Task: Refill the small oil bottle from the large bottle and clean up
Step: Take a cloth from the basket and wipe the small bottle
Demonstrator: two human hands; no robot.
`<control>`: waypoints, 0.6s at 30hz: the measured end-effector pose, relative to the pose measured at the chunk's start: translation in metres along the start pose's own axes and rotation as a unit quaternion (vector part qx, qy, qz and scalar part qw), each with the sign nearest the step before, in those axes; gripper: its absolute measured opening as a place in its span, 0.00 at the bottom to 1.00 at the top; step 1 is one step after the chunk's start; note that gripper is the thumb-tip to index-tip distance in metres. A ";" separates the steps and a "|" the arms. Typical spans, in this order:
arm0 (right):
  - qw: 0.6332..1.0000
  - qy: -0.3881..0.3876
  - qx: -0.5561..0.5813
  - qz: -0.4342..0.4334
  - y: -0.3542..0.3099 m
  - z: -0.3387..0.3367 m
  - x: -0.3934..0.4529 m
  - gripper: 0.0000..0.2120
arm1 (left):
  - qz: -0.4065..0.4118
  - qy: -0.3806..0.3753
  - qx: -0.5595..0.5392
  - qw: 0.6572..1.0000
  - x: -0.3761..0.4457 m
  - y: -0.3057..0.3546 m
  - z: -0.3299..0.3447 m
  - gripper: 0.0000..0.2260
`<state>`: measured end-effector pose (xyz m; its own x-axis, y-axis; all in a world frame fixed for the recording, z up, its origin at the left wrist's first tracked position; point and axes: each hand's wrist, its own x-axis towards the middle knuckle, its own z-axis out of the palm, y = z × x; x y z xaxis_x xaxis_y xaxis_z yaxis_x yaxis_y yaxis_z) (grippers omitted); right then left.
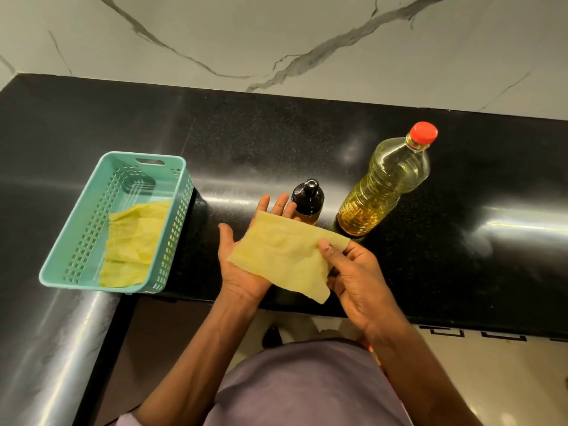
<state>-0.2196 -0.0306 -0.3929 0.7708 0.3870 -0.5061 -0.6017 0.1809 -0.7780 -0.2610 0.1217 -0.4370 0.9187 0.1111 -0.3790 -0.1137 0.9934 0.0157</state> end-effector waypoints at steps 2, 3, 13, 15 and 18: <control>0.996 0.002 -0.071 -0.051 -0.012 -0.001 0.000 0.06 | 0.026 0.010 -0.006 1.000 -0.004 0.002 0.004 0.37; 0.991 -0.003 -0.110 -0.081 -0.020 -0.001 -0.001 0.05 | 0.037 0.027 0.004 0.999 -0.008 0.004 0.003 0.36; 0.599 -0.122 -0.596 -0.521 -0.069 0.037 -0.018 0.13 | -0.052 0.119 0.101 0.986 -0.040 -0.021 0.005 0.34; 0.499 -0.181 -0.666 -0.524 -0.048 0.036 -0.024 0.12 | -0.073 0.070 0.101 0.990 -0.036 -0.018 0.009 0.38; 0.445 -0.209 -0.722 -0.487 -0.018 0.021 -0.030 0.13 | -0.023 0.073 0.128 0.989 -0.027 -0.015 0.012 0.39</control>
<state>-0.2360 -0.0266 -0.3560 0.2307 0.9498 0.2114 0.9696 -0.2060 -0.1325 -0.2795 0.1037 -0.4158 0.8541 0.0779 -0.5143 0.0443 0.9742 0.2211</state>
